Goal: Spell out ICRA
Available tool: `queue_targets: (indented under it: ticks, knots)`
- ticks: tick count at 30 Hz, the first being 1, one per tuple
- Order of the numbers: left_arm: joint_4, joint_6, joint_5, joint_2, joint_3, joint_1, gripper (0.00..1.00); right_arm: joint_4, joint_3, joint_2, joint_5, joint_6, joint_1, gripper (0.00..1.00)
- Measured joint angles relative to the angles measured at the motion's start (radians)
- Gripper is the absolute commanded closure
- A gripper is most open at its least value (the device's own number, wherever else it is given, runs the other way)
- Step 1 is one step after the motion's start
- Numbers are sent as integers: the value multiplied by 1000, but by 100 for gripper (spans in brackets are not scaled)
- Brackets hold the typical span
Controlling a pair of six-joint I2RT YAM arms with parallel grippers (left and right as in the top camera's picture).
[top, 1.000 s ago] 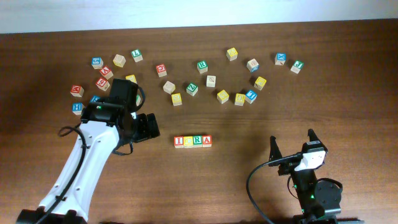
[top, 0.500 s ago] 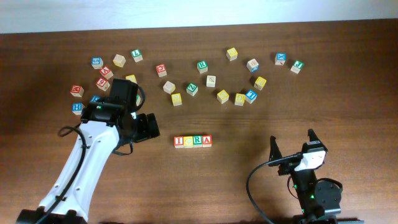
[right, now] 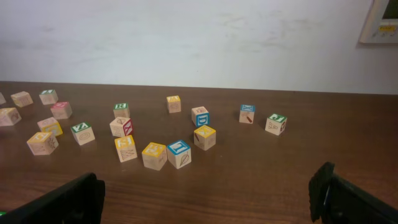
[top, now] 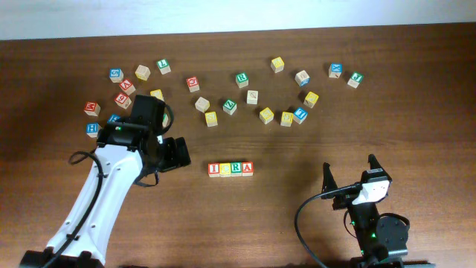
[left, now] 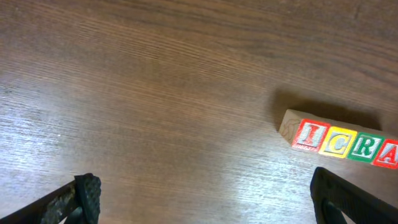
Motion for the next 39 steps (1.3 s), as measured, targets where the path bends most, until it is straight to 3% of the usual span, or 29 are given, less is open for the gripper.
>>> queue_targets:
  ticks: [14, 18, 26, 39]
  knots:
    - [7, 38, -55, -15, -1, 0, 1, 0, 0, 0, 0, 0, 0, 2]
    - [26, 80, -56, -109, -27, 0, 1, 0, 0, 0, 0, 0, 0, 2]
    - [242, 194, -25, -300, -212, 0, 1, 0, 0, 0, 7, 0, 0, 2]
    - [272, 237, 2, -747, -507, 106, 1, 0, 0, 0, 10, 0, 0, 2]
